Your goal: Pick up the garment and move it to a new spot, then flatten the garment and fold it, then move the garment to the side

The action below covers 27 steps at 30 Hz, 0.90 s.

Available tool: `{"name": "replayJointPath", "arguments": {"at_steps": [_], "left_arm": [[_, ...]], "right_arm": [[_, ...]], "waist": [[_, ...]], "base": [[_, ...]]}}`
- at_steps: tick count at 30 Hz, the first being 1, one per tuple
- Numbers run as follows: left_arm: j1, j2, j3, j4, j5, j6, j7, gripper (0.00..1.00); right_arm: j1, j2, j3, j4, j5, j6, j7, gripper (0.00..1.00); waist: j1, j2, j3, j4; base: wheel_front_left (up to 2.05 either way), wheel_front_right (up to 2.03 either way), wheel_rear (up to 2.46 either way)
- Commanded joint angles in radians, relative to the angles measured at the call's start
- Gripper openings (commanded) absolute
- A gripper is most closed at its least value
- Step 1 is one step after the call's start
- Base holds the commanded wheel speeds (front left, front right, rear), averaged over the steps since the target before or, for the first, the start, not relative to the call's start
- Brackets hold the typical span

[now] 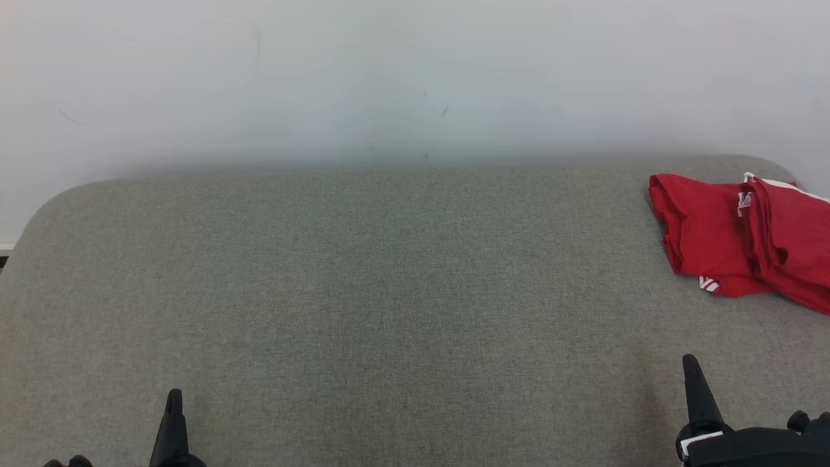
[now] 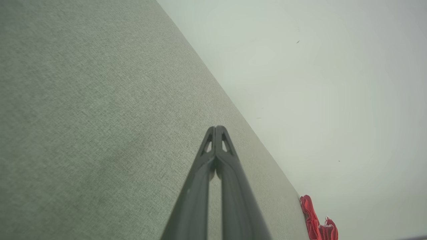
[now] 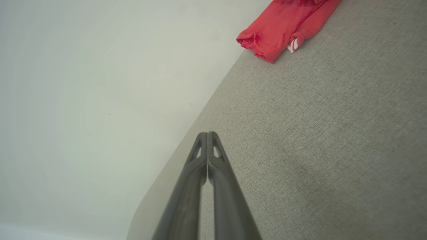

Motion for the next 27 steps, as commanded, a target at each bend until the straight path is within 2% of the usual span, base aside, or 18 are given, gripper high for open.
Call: {"name": "replayJointPath", "arguments": {"at_steps": [1, 27], "left_arm": [[-0.023, 0.002, 0.003, -0.007, -0.027, -0.004, 0.006, 0.0], [-0.061, 0.0, 0.006, 0.009, -0.3, -0.014, 0.076, 0.0]], "right_arm": [[-0.023, 0.001, -0.006, -0.009, 0.024, -0.001, 0.008, 0.0], [-0.054, 0.015, -0.03, -0.002, 0.278, -0.001, 0.079, 0.0]], "waist": [[-0.0001, 0.0, 0.0, 0.0], [-0.0001, 0.0, 0.004, 0.007]], "base": [[0.0, 0.0, 0.0], [0.0, 0.0, 0.0]]}}
